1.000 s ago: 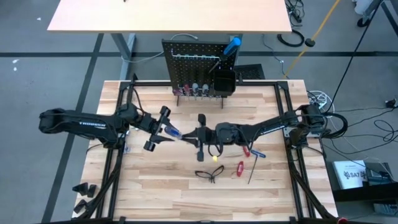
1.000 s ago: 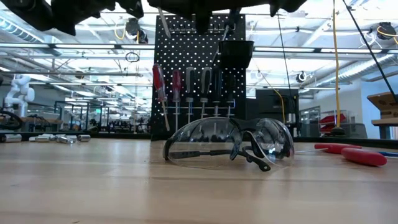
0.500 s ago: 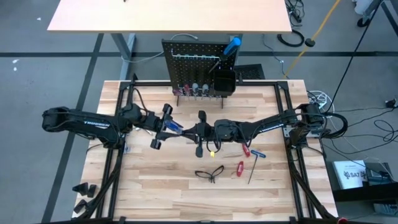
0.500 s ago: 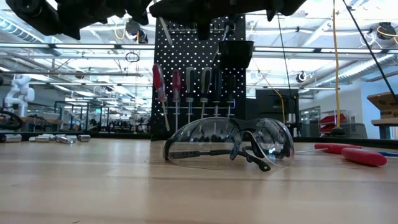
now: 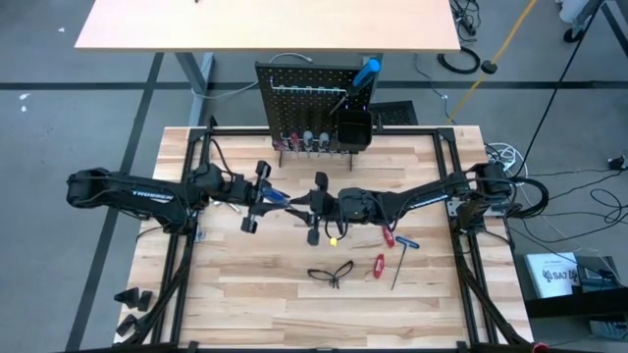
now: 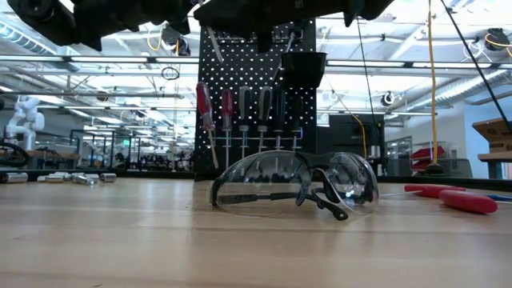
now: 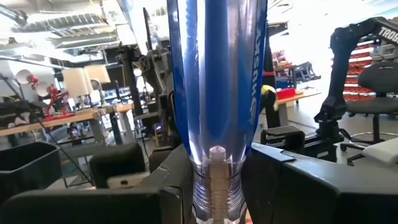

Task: Hang tools onto peg board
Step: Hang the blue screwdriver onto the peg board, then hang the blue pick tool onto the peg board

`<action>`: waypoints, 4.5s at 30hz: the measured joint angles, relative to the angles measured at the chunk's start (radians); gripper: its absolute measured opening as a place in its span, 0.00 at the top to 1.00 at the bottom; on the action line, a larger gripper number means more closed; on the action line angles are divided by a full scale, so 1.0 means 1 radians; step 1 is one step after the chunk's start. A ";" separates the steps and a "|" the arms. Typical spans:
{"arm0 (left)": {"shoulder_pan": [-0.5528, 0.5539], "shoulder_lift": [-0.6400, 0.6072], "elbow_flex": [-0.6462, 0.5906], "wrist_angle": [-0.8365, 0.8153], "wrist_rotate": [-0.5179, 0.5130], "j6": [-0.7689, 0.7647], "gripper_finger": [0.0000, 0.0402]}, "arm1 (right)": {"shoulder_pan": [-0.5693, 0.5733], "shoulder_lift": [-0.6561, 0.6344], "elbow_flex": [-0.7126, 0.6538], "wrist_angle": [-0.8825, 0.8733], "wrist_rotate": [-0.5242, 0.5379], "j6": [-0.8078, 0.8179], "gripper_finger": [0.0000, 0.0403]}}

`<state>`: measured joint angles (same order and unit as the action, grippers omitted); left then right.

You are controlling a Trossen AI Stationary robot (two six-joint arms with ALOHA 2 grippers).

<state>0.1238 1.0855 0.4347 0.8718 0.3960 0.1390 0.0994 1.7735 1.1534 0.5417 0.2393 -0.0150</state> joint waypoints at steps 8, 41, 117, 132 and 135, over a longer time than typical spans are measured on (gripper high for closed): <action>0.001 -0.083 -0.001 -0.140 -0.164 -0.021 0.77 | -0.002 -0.150 0.000 -0.329 0.130 -0.067 0.62; 0.206 0.583 1.356 -1.128 -0.536 -0.028 0.77 | -0.281 -0.267 -0.166 -0.923 -0.373 -0.023 0.60; 0.285 0.715 1.419 -1.129 -0.605 0.018 0.39 | -0.288 -0.267 -0.165 -0.893 -0.376 -0.075 0.60; 0.217 0.611 1.419 -1.222 -0.660 0.052 0.39 | -0.288 -0.267 -0.165 -0.894 -0.376 -0.056 0.60; 0.194 0.600 1.420 -1.302 -0.671 0.053 0.39 | -0.287 -0.267 -0.166 -0.896 -0.376 -0.056 0.60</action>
<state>0.3178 1.6853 1.8545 -0.4299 -0.2749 0.1921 -0.1879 1.5070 0.9878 -0.3539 -0.1365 -0.0715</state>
